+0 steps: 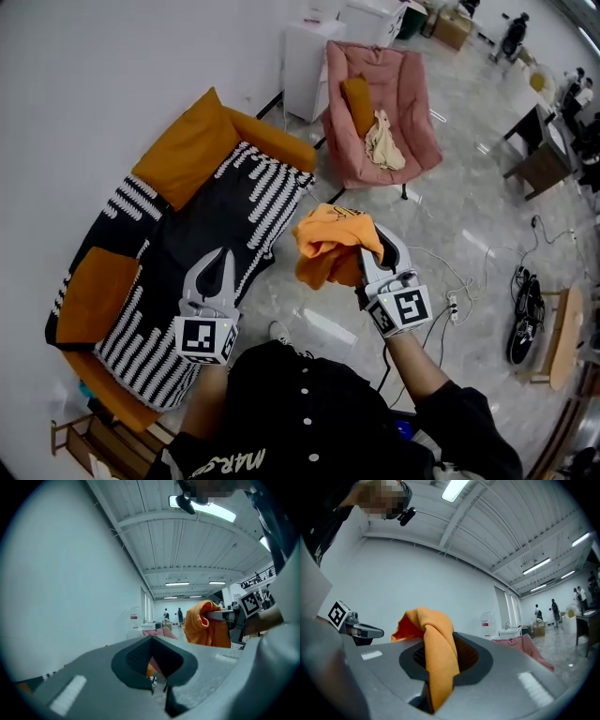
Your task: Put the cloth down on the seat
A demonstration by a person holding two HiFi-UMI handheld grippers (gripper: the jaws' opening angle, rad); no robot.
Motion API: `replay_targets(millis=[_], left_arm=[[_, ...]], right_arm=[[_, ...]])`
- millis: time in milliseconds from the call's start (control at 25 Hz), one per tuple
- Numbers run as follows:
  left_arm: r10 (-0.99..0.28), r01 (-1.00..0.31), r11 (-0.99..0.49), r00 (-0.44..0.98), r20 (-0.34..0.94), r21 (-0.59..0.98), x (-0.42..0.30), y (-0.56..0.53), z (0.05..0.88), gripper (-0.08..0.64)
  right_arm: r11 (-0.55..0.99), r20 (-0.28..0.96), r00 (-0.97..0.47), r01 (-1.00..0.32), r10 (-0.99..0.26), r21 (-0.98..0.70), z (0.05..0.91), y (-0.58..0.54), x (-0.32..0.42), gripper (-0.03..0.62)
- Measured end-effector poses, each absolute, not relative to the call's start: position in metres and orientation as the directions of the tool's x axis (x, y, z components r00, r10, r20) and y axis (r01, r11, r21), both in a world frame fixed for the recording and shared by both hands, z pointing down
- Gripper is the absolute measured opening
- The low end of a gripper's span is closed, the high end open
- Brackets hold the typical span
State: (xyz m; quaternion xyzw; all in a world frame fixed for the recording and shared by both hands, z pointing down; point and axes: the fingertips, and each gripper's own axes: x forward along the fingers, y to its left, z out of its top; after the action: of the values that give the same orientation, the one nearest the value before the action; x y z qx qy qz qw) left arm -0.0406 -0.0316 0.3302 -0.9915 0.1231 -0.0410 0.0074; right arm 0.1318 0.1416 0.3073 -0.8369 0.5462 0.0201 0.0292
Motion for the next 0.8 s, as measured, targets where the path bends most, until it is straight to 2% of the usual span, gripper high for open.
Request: replay_targets(millis=[800], left_arm=[[-0.204,-0.203,-0.979,0.975,0.085,-0.024,-0.006,-0.096,0.338,0.001]], right_arm=[[-0.429,-0.085,0.431,-0.902,-0.898,-0.041,0.308,0.077,0.160,0.081]])
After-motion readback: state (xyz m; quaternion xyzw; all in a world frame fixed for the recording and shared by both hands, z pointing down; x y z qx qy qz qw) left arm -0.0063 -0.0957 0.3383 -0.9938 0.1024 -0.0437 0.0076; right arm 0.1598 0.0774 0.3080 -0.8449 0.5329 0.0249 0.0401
